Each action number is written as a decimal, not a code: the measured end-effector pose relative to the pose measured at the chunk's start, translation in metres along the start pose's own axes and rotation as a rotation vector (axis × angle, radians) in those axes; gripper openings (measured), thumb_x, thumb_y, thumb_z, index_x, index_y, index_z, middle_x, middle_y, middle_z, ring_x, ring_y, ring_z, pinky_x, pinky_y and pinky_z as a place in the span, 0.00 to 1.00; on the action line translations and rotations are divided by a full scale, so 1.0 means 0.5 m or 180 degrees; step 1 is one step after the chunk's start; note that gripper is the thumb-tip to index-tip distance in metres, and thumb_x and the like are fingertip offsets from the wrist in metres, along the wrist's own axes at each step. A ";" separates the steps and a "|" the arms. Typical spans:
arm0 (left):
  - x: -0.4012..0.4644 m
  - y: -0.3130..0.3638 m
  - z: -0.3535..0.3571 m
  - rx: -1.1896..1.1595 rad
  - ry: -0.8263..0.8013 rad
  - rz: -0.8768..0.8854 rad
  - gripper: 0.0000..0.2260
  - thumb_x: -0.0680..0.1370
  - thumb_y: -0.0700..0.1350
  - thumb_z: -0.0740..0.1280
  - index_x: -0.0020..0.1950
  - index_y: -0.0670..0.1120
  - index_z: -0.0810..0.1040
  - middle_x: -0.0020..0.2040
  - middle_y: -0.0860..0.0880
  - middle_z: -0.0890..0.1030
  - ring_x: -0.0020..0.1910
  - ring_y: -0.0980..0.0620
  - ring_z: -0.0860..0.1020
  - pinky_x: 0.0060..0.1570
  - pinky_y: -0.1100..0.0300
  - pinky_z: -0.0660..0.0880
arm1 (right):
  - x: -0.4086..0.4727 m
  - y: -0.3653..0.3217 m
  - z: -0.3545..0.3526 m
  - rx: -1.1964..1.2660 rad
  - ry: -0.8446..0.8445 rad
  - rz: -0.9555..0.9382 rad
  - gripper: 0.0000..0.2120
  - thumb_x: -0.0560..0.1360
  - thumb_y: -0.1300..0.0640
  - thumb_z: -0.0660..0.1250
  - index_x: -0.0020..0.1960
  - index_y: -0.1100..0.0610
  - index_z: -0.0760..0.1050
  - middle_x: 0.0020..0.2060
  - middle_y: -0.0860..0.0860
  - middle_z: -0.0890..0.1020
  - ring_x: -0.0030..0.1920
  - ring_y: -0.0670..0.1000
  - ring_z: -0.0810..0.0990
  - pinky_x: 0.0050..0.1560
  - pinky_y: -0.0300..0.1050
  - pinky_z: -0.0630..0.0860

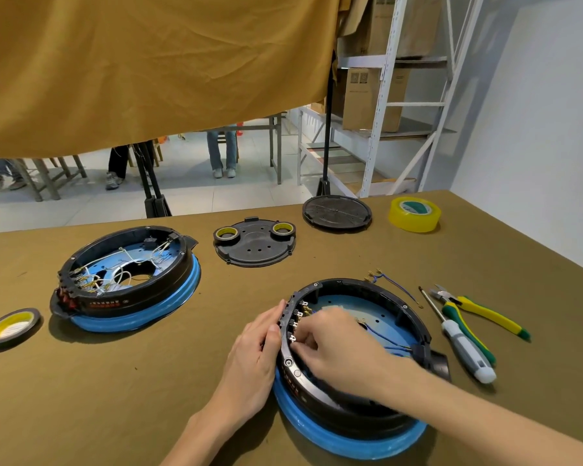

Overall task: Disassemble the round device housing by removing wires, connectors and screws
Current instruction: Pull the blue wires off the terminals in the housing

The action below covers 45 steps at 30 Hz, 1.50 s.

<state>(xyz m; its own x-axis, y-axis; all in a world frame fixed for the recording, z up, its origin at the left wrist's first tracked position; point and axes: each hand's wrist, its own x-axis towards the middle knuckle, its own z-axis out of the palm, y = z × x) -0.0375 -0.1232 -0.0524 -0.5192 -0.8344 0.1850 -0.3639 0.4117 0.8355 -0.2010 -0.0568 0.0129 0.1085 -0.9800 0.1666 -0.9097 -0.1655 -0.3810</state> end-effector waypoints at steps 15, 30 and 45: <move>-0.005 0.001 0.003 -0.0021 0.0029 0.0037 0.26 0.81 0.68 0.46 0.77 0.64 0.62 0.75 0.67 0.67 0.74 0.70 0.63 0.77 0.54 0.62 | -0.024 -0.025 0.014 -0.0015 0.0320 0.0169 0.11 0.80 0.52 0.66 0.42 0.54 0.82 0.32 0.47 0.81 0.35 0.46 0.79 0.43 0.38 0.73; -0.005 0.001 0.001 0.0114 0.0061 0.0121 0.22 0.79 0.71 0.44 0.72 0.72 0.61 0.67 0.78 0.64 0.72 0.75 0.59 0.70 0.60 0.61 | -0.022 -0.001 -0.023 0.0371 -0.0069 -0.0033 0.08 0.80 0.51 0.68 0.44 0.52 0.82 0.31 0.41 0.77 0.34 0.43 0.77 0.45 0.36 0.76; -0.001 -0.007 0.005 0.0012 0.0084 0.0040 0.28 0.79 0.72 0.44 0.76 0.66 0.64 0.73 0.67 0.70 0.73 0.71 0.61 0.70 0.60 0.62 | -0.043 0.004 -0.037 0.0272 0.0350 -0.0186 0.07 0.80 0.50 0.70 0.47 0.51 0.85 0.38 0.43 0.83 0.43 0.44 0.75 0.55 0.32 0.65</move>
<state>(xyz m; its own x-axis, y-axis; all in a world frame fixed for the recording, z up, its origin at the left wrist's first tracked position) -0.0380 -0.1234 -0.0568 -0.5033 -0.8384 0.2091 -0.3605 0.4236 0.8310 -0.2128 -0.0340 0.0255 0.1115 -0.9512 0.2876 -0.8651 -0.2353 -0.4430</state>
